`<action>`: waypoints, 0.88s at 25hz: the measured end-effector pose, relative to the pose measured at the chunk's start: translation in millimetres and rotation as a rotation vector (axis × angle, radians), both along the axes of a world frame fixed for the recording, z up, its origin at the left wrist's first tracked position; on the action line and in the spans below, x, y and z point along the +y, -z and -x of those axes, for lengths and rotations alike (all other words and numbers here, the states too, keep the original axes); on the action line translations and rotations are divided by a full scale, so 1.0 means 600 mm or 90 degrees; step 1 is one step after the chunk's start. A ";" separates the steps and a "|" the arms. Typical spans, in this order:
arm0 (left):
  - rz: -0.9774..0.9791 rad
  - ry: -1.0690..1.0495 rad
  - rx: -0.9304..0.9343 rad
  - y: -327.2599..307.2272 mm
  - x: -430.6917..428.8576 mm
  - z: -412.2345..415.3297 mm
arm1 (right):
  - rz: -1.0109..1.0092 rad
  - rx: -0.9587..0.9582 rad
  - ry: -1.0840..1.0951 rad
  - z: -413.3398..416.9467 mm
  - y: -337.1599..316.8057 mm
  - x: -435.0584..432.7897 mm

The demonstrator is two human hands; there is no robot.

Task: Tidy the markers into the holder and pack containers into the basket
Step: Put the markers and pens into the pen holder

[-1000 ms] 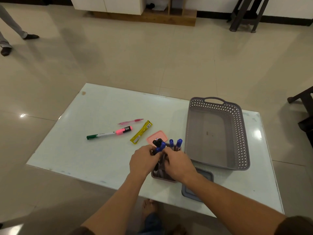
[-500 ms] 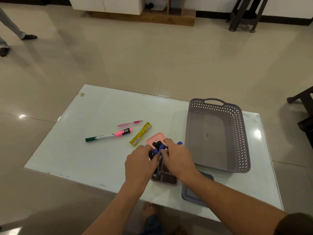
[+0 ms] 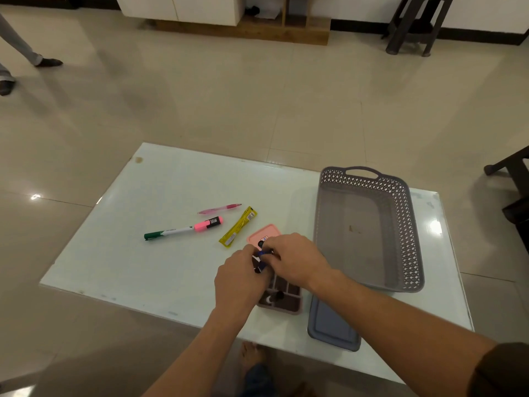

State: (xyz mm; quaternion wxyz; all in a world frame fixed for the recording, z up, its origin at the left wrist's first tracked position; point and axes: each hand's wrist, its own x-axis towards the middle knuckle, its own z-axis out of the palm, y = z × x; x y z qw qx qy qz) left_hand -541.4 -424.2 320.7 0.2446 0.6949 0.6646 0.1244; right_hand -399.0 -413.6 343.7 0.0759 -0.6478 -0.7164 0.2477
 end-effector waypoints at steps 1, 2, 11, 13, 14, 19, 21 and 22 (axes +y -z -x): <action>-0.005 -0.001 0.000 0.002 0.000 -0.003 | 0.005 -0.009 -0.030 -0.001 0.002 0.002; -0.013 -0.002 -0.002 0.005 0.001 -0.005 | 0.007 -0.014 -0.053 -0.003 0.002 0.003; -0.027 -0.008 -0.050 0.017 -0.002 -0.001 | -0.041 -0.109 0.068 -0.028 -0.022 -0.059; -0.026 0.001 -0.062 0.021 0.002 0.003 | 0.068 -0.183 0.003 -0.021 -0.018 -0.100; -0.023 0.006 -0.064 0.024 0.003 0.005 | 0.107 -0.214 -0.019 -0.021 -0.012 -0.113; -0.019 0.031 -0.008 0.025 0.005 0.007 | 0.220 -0.167 -0.001 -0.031 0.008 -0.104; -0.030 0.048 0.039 0.020 0.003 0.003 | 0.203 -0.112 0.013 -0.037 -0.006 -0.085; -0.038 0.057 0.062 0.018 0.003 0.001 | 0.188 -0.095 0.017 -0.038 -0.019 -0.077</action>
